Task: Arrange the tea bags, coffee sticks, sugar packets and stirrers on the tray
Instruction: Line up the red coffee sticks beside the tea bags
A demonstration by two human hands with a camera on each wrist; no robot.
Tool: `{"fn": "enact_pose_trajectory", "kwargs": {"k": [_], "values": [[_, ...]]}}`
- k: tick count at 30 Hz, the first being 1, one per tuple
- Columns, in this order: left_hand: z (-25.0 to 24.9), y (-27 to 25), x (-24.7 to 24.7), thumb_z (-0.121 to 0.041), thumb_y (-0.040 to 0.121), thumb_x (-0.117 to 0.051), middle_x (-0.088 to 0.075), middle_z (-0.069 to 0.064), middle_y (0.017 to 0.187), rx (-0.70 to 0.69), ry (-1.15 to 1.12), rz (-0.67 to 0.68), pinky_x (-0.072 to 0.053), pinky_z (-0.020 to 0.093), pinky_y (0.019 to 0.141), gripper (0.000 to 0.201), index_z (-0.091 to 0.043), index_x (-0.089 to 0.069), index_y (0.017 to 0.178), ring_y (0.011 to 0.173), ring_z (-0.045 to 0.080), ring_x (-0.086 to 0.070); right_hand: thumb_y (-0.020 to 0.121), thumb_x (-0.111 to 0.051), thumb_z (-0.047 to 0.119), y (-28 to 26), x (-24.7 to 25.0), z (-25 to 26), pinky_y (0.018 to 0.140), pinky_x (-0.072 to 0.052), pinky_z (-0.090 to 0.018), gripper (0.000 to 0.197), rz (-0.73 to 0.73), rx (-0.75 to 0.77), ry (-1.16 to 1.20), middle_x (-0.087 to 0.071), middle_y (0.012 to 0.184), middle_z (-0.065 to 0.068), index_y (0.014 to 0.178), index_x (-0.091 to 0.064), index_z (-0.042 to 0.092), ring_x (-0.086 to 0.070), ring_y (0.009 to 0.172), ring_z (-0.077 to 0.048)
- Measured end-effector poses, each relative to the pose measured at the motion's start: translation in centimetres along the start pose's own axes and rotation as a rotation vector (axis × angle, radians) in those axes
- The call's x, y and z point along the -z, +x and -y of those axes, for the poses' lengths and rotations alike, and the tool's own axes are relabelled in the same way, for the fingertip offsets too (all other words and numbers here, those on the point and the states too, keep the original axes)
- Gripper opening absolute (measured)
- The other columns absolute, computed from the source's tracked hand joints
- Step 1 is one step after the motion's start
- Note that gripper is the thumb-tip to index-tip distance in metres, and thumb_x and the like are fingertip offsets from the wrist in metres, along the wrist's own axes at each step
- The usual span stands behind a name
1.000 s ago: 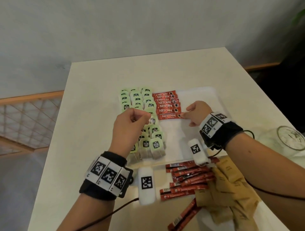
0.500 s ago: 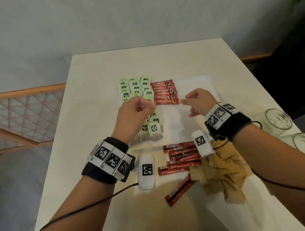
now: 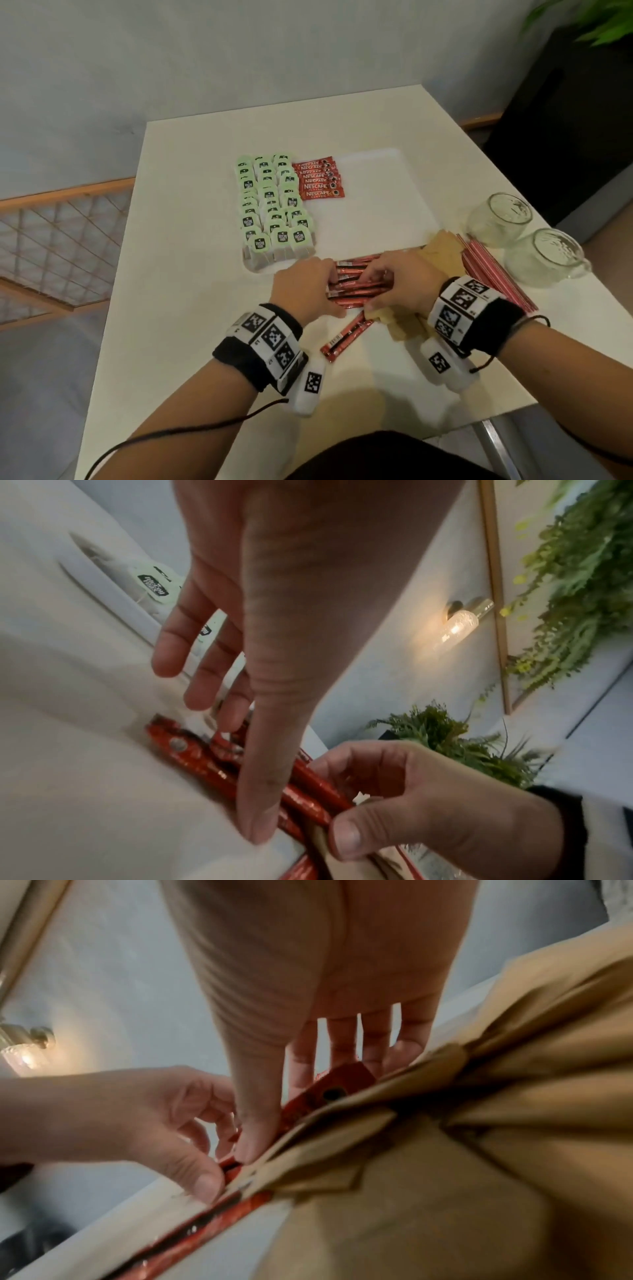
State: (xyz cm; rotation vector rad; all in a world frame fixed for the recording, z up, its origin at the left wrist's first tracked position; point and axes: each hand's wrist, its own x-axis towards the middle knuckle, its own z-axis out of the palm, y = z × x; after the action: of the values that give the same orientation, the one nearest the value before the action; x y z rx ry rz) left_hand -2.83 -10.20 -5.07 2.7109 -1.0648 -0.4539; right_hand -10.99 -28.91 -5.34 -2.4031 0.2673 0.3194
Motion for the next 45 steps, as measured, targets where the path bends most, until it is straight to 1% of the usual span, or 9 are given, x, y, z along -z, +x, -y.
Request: {"fn": "enact_pose_trajectory", "kwargs": {"k": [5, 11, 19, 23, 27, 31, 34, 40, 45], "values": [[-0.9, -0.1, 0.0, -0.050, 0.083, -0.069, -0.061, -0.007, 0.100, -0.081, 0.124, -0.006, -0.035, 0.028, 0.067, 0.029, -0.027, -0.060, 0.100, 0.093, 0.015, -0.058, 0.070, -0.081, 0.043, -0.8, -0.2, -0.1, 0.081, -0.042, -0.022, 0.034, -0.050, 0.076, -0.150, -0.057, 0.090, 0.024, 0.102, -0.073, 0.039, -0.054, 0.089, -0.002], [-1.4, -0.4, 0.2, -0.034, 0.087, -0.060, -0.062, -0.001, 0.107, -0.192, 0.284, 0.008, -0.038, 0.030, 0.067, 0.027, -0.020, -0.056, 0.110, 0.098, 0.021, -0.061, 0.089, -0.064, 0.039, -1.5, 0.0, 0.4, 0.074, -0.037, -0.022, 0.022, -0.029, 0.085, -0.189, -0.063, 0.091, 0.019, 0.108, -0.073, 0.034, -0.051, 0.078, 0.001], [-0.9, -1.5, -0.5, -0.020, 0.098, -0.043, -0.061, 0.009, 0.116, -0.058, 0.386, 0.091, -0.038, 0.032, 0.068, 0.028, -0.009, -0.047, 0.123, 0.100, 0.027, -0.063, 0.092, -0.062, 0.028, -2.4, 0.2, 0.4, 0.090, -0.049, -0.027, 0.026, -0.092, -0.025, -0.176, -0.069, 0.109, 0.006, 0.117, -0.068, 0.025, -0.061, 0.097, -0.011], [-0.5, -1.5, 0.1, -0.017, 0.100, -0.039, -0.061, 0.011, 0.113, 0.054, 0.165, 0.182, -0.039, 0.033, 0.070, 0.029, -0.005, -0.042, 0.126, 0.092, 0.027, -0.060, 0.091, -0.064, 0.025, -2.5, 0.7, 0.6, 0.088, -0.051, -0.029, 0.024, -0.140, -0.031, -0.061, -0.071, 0.105, 0.002, 0.114, -0.071, 0.019, -0.064, 0.094, -0.013], [-0.4, -1.0, 1.1, -0.020, 0.103, -0.038, -0.060, 0.010, 0.097, 0.071, -0.248, 0.232, -0.050, 0.034, 0.067, 0.019, -0.003, -0.042, 0.110, 0.077, 0.021, -0.058, 0.092, -0.063, 0.020, -2.4, 1.4, 0.7, 0.091, -0.052, -0.033, 0.026, -0.186, -0.014, 0.074, -0.072, 0.107, 0.001, 0.117, -0.069, 0.015, -0.066, 0.098, -0.016], [-1.9, -0.8, 1.7, -0.024, 0.104, -0.039, -0.053, -0.001, 0.078, 0.157, -0.878, 0.078, -0.050, 0.024, 0.054, 0.019, -0.013, -0.052, 0.095, 0.061, 0.011, -0.051, 0.091, -0.064, 0.020, -1.8, 1.7, 1.0, 0.085, -0.056, -0.037, 0.016, -0.235, -0.035, 0.274, -0.073, 0.096, 0.004, 0.107, -0.068, 0.021, -0.069, 0.089, -0.015], [-3.0, -0.8, 1.7, -0.031, 0.099, -0.055, -0.062, -0.009, 0.067, 0.128, -1.099, -0.038, -0.045, 0.020, 0.048, 0.015, -0.020, -0.063, 0.095, 0.051, 0.006, -0.053, 0.090, -0.066, 0.021, -1.1, 1.5, 1.9, 0.084, -0.056, -0.040, 0.010, -0.261, -0.016, 0.371, -0.073, 0.091, 0.002, 0.099, -0.067, 0.023, -0.070, 0.085, -0.017], [-2.8, -0.4, 1.5, -0.025, 0.100, -0.055, -0.065, -0.005, 0.077, 0.184, -1.352, -0.209, -0.040, 0.019, 0.047, 0.014, -0.015, -0.065, 0.102, 0.047, 0.005, -0.048, 0.093, -0.062, 0.023, -0.1, 1.0, 3.7, 0.065, -0.045, -0.019, 0.006, -0.283, 0.038, 0.476, -0.069, 0.065, 0.011, 0.088, -0.065, 0.021, -0.061, 0.059, 0.004], [-1.7, -0.2, 2.9, -0.014, 0.104, -0.038, -0.070, 0.010, 0.094, 0.268, -1.405, -0.213, -0.041, 0.014, 0.040, 0.014, -0.011, -0.050, 0.098, 0.045, 0.004, -0.054, 0.099, -0.051, 0.011, 0.8, 1.6, 4.3, 0.053, -0.045, -0.017, 0.011, -0.198, -0.011, 0.623, -0.071, 0.082, -0.005, 0.099, -0.060, 0.005, -0.058, 0.058, -0.012]]}}
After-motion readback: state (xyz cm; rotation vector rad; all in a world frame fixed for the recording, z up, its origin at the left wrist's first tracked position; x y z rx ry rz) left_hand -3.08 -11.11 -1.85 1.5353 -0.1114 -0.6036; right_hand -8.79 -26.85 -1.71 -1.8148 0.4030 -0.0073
